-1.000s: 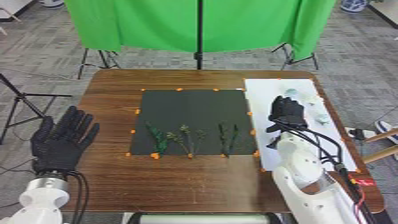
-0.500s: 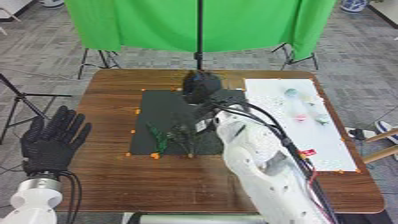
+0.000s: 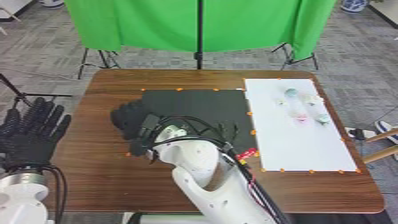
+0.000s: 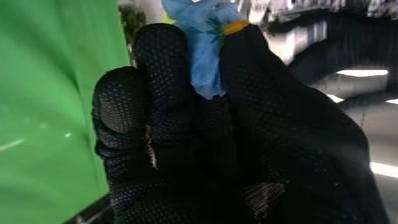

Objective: Arrange flowers

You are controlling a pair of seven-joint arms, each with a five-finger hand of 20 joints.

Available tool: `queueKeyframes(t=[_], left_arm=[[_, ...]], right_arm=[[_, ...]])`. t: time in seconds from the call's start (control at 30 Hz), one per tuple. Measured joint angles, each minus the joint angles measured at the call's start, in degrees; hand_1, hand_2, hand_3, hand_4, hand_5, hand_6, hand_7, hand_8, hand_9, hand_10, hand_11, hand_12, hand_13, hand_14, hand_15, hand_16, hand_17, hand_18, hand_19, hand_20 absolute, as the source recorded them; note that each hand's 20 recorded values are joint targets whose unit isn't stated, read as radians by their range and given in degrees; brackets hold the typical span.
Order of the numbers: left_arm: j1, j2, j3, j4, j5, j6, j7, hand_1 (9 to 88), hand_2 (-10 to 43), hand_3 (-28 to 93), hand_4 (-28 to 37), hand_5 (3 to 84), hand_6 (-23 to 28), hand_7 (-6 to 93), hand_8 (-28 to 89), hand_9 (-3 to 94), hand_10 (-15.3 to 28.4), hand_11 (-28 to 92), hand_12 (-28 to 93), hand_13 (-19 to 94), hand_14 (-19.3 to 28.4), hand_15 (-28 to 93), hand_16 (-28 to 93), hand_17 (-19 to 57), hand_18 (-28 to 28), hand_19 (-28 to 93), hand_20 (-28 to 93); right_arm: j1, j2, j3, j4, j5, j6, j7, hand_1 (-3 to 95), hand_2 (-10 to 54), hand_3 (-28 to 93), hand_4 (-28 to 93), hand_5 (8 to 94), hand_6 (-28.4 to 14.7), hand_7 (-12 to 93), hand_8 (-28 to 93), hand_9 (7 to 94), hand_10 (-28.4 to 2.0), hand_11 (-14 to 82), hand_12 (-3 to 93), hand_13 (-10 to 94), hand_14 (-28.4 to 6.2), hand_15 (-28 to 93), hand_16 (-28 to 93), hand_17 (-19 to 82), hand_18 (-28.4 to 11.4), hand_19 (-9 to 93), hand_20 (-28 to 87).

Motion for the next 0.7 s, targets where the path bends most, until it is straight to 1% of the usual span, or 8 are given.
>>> queueKeyframes(t=[0.1,0.17,0.27,0.33,0.47,0.53,0.7], left_arm=[[0.1,0.81,0.19,-0.38,0.06,-0.01,1.78,29.5,13.7,72,-28.3,49.8,8.9,17.1,-9,43.4,15.4,26,14,32,15.6,41,-5,-4.0,15.0,34,17],[0.0,1.15,0.66,-0.40,0.06,-0.08,2.29,29.5,13.8,72,-28.3,49.8,8.9,17.2,-9,43.5,15.4,26,14,32,15.6,41,-5,-3.9,14.9,34,17],[-0.2,1.48,1.47,-0.40,0.05,-0.18,2.43,29.5,13.8,72,-28.3,49.8,8.9,17.3,-9,43.5,15.3,26,14,32,15.6,41,-5,-3.9,14.9,34,17],[-0.4,1.73,1.94,-0.40,0.04,-0.18,2.44,29.5,13.8,72,-28.3,49.8,8.9,17.3,-9,43.5,15.3,26,14,33,15.5,41,-5,-3.9,14.9,34,17],[-0.5,2.38,2.36,-0.52,-0.02,-0.09,2.52,29.5,13.9,72,-28.3,49.8,8.9,17.3,-9,43.5,15.3,26,14,33,15.6,41,-5,-3.9,14.9,34,17],[-0.7,2.68,2.47,-0.56,-0.02,-0.08,2.62,29.5,13.9,72,-28.3,49.9,8.9,17.3,-9,43.5,15.2,26,14,33,15.5,41,-5,-3.8,14.9,34,17],[-1.2,3.09,2.79,-0.57,-0.05,-0.08,3.08,29.5,14.0,72,-28.3,49.8,8.9,17.4,-9,43.6,15.2,26,14,33,15.5,41,-5,-3.8,14.9,34,17]], right_arm=[[-0.4,-1.9,0.8,2.3,-1.3,-1.0,0.3,67.9,-9.5,69,-28,71.1,-2.1,32,7,79.1,-11.7,15.0,48.0,70,-6.9,44,45,39,-20.2,82,35],[-0.5,-2.9,1.2,3.1,-3.2,-1.4,0.7,67.9,-9.5,69,-28,70.9,-2.1,32,7,78.8,-11.8,14.9,47.8,70,-7.0,44,45,39,-20.2,82,36],[-0.8,-4.7,2.5,4.2,-6.6,-2.2,0.3,67.1,-9.5,69,-28,70.8,-2.0,32,7,79.1,-11.9,15.0,47.5,70,-7.1,44,45,39,-20.3,82,36],[-1.1,-6.3,4.4,5.8,-6.6,-2.1,-1.7,66.8,-9.5,68,-28,70.8,-1.9,33,6,79.1,-11.9,15.1,47.4,70,-7.1,44,44,39,-20.4,82,36],[-2.2,-10.7,10.5,10.6,-6.6,-1.3,-11.1,66.7,-9.5,68,-28,70.5,-1.9,33,6,78.8,-11.8,15.1,47.4,69,-7.2,44,44,39,-20.4,81,36],[-2.7,-11.9,11.7,11.8,-6.6,-1.2,-13.8,66.7,-9.5,68,-28,70.4,-1.9,33,6,78.7,-11.8,15.1,47.3,69,-7.2,44,45,39,-20.3,81,37],[-3.4,-12.6,11.4,12.0,-6.5,-0.8,-13.8,66.6,-9.5,68,-28,69.3,-2.3,32,5,77.8,-12.0,14.6,46.9,68,-7.0,44,45,38,-20.3,81,37]])
